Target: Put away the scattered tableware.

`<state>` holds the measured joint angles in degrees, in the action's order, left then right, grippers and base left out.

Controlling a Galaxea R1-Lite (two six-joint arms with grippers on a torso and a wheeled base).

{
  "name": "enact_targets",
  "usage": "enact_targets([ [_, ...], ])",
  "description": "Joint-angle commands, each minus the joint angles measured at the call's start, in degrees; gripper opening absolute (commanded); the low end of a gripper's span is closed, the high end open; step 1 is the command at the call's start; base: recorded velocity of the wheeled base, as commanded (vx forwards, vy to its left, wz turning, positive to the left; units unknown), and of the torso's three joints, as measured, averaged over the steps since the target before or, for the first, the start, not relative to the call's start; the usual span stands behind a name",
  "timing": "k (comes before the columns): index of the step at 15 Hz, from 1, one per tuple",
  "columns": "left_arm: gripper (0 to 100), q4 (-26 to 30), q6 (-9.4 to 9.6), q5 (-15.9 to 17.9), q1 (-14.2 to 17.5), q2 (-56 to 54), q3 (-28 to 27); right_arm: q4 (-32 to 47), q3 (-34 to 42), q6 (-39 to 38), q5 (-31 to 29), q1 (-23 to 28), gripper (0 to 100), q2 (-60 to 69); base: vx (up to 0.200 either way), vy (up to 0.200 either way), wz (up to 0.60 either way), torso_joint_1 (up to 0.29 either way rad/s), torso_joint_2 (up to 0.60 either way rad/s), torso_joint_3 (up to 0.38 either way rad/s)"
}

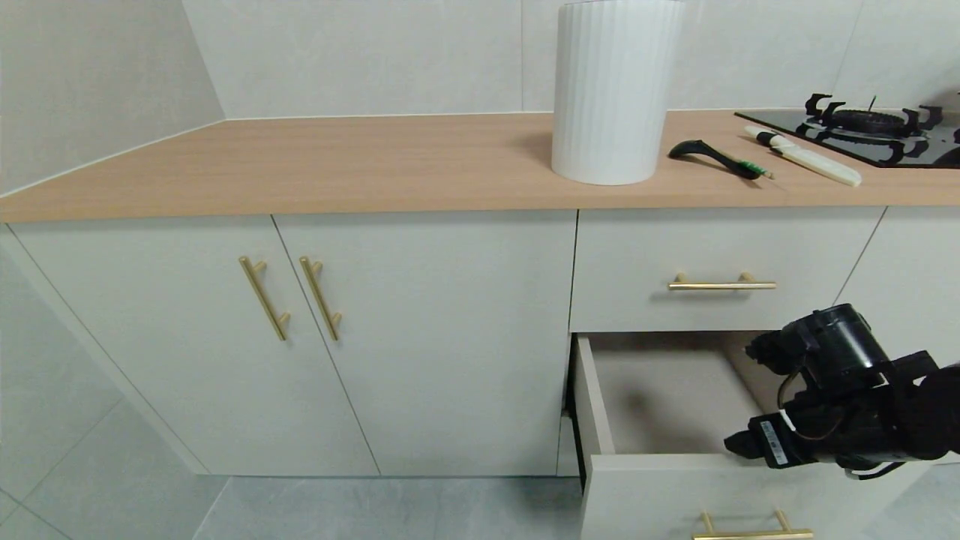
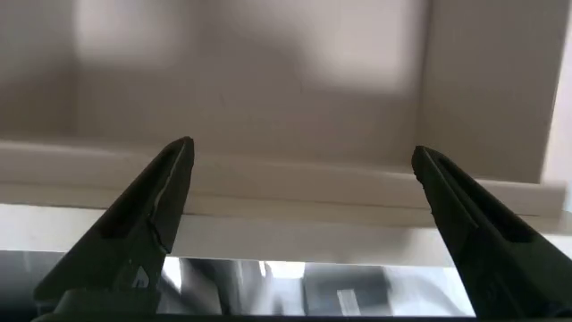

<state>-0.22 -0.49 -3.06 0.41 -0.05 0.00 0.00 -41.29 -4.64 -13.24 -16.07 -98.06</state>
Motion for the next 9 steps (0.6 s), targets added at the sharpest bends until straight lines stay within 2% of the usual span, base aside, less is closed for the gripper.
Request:
enact_targets([
  [1,100,-0.04,-0.04,-0.02,0.02,0.05,0.0,6.24,-4.33,-0.19,0.85,-0.81,100,4.37,0.0,0.0,0.0,0.0,0.0,0.0],
  [4,100,-0.04,-0.04,-0.02,0.02,0.05,0.0,15.91,-6.79,-0.28,0.93,-0.9,100,4.72,0.0,0.0,0.0,0.0,0.0,0.0],
  [9,100,-0.04,-0.04,-0.02,0.02,0.05,0.0,16.08,-6.96,-1.16,1.73,-2.3,100,0.77,0.0,0.0,0.0,0.0,0.0,0.0],
])
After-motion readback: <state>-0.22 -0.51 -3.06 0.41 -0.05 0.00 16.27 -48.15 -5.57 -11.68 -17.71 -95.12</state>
